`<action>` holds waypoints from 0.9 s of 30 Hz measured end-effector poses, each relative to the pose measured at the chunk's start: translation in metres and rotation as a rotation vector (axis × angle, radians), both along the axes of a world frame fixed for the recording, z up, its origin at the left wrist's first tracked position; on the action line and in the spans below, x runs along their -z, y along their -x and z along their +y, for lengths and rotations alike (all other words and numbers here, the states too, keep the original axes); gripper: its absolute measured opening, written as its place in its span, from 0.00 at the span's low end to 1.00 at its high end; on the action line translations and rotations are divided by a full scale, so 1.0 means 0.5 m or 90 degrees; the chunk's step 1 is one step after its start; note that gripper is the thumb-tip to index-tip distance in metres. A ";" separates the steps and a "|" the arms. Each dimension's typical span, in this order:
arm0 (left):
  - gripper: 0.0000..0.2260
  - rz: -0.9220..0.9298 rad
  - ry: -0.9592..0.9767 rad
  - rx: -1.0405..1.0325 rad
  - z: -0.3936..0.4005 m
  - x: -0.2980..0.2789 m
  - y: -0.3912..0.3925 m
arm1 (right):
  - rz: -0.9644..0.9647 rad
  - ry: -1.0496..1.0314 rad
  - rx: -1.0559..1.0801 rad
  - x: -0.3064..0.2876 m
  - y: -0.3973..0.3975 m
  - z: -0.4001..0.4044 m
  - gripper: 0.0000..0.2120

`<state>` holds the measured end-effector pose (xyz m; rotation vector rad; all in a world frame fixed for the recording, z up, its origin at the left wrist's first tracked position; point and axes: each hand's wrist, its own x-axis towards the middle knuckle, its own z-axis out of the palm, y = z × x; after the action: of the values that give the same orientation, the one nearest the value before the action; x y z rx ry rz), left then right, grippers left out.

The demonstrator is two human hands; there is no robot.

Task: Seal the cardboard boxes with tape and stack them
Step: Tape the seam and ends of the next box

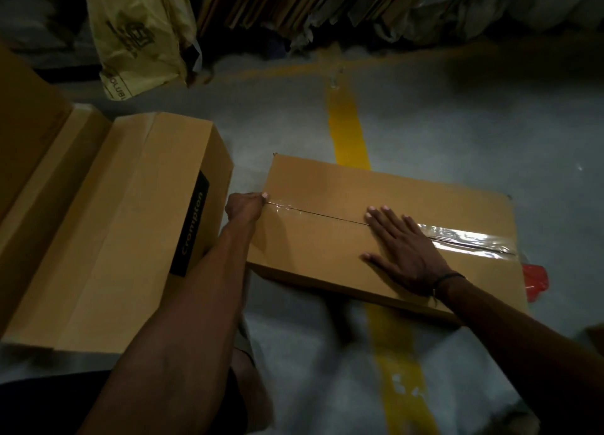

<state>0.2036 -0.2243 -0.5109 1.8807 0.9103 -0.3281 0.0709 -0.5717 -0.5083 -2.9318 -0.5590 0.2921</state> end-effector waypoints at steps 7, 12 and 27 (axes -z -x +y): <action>0.23 -0.103 -0.485 0.320 -0.111 -0.027 0.105 | 0.011 -0.003 0.126 0.003 0.075 -0.085 0.38; 0.33 -0.151 -0.536 0.533 -0.273 -0.022 0.199 | 0.009 0.008 0.221 0.008 0.120 -0.151 0.36; 0.57 -0.201 -0.429 0.903 -0.482 -0.004 0.335 | -0.015 -0.051 0.418 0.017 0.203 -0.264 0.42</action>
<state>0.0361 -0.4655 -0.5090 2.8345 -0.7799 -0.5501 -0.0304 -0.7038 -0.5168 -2.8411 0.3870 0.1469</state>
